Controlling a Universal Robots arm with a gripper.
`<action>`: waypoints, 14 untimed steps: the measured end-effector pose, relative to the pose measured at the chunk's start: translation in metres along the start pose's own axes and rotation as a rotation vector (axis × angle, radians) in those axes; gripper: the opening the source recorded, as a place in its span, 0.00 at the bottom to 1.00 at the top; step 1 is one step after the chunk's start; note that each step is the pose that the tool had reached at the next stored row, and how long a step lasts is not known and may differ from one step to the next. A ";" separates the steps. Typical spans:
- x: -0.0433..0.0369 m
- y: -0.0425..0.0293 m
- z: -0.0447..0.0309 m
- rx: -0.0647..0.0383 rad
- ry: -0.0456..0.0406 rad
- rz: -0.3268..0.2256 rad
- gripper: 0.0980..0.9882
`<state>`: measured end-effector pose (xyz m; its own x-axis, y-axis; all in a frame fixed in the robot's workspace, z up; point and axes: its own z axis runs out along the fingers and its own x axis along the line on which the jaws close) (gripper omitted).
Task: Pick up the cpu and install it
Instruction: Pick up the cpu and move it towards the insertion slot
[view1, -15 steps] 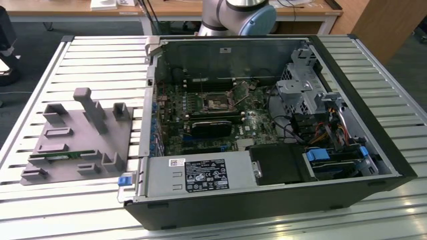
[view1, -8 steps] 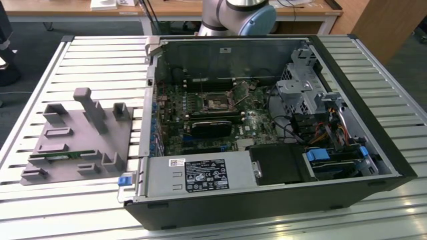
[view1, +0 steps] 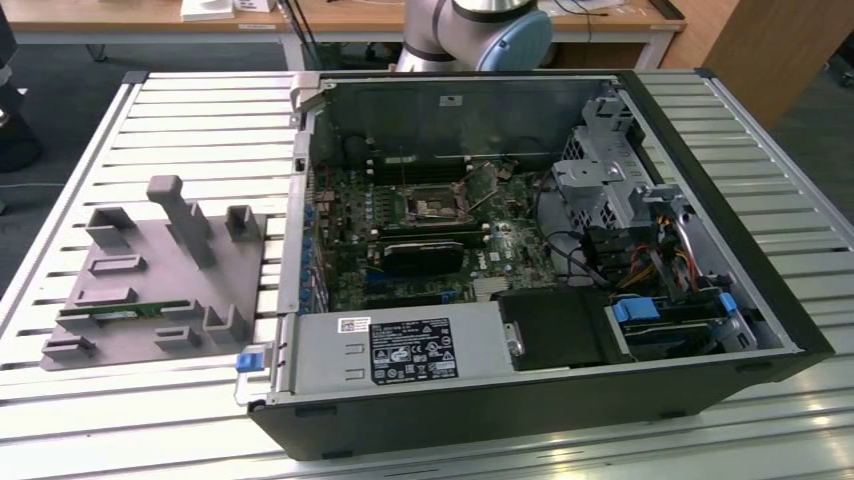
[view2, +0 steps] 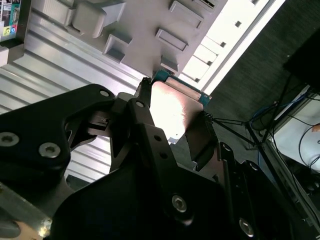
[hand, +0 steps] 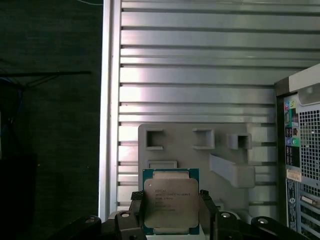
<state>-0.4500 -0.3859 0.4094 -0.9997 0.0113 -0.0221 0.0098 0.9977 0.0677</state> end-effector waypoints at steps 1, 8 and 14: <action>0.0000 0.0003 -0.0012 0.000 0.0000 0.000 0.48; -0.0002 0.0028 -0.0098 0.000 -0.0001 0.001 0.48; -0.0005 0.0057 -0.0224 0.000 -0.0001 0.002 0.48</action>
<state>-0.4499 -0.3817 0.4321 -0.9997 0.0129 -0.0221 0.0114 0.9976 0.0677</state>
